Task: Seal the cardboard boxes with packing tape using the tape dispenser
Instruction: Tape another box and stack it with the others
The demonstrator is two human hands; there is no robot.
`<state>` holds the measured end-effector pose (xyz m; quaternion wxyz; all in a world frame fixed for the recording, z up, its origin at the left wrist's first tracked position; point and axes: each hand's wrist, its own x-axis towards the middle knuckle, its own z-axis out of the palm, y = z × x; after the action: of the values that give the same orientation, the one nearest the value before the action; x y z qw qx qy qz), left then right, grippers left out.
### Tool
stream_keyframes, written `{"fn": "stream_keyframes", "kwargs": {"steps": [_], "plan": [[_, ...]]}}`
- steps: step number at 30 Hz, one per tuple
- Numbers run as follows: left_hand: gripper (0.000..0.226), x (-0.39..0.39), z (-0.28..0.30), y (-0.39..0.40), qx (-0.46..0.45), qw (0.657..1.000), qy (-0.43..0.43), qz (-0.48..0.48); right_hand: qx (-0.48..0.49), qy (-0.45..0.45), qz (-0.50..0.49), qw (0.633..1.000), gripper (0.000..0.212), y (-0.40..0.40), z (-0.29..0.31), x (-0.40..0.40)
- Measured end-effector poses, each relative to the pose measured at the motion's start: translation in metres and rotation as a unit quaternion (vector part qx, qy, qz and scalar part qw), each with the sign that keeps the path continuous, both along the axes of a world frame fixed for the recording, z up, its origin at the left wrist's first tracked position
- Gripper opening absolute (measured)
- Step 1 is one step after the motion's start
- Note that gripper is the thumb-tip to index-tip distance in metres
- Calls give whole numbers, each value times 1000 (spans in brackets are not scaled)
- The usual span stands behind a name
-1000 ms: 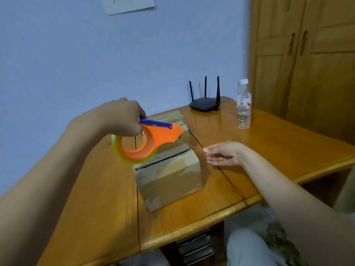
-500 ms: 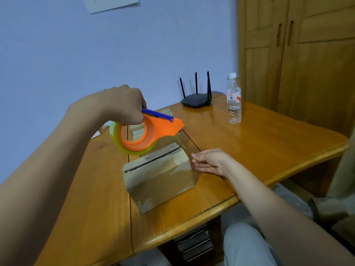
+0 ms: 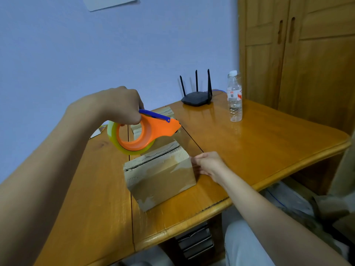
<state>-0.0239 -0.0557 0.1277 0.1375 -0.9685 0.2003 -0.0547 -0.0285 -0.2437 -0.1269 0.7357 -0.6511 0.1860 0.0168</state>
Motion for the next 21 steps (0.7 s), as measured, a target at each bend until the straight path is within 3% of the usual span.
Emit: {"fn": "stream_keyframes", "kwargs": {"steps": [7, 12, 15, 17, 19, 21], "plan": [[31, 1, -4, 4, -10, 1000, 14, 6, -98, -19, -64, 993, 21, 12, 0, -11], [31, 2, -2, 4, -19, 1000, 9, 4, -161, 9, -49, 986, 24, 18, -5, -22], [30, 2, 1, 5, -19, 1000, 4, 1, -146, -10, -73, 987, 19, 21, -2, -24], [30, 2, 1, 6, -21, 1000, 6, 1, -113, -69, -118, 984, 12, 24, 11, -30], [29, 1, 0, 6, -21, 1000, 6, 1, -93, -144, -130, 977, 31, 29, 25, -39], [29, -1, -1, 6, -22, 1000, 8, 1, -83, -200, -62, 974, 56, 37, 38, -51]]}}
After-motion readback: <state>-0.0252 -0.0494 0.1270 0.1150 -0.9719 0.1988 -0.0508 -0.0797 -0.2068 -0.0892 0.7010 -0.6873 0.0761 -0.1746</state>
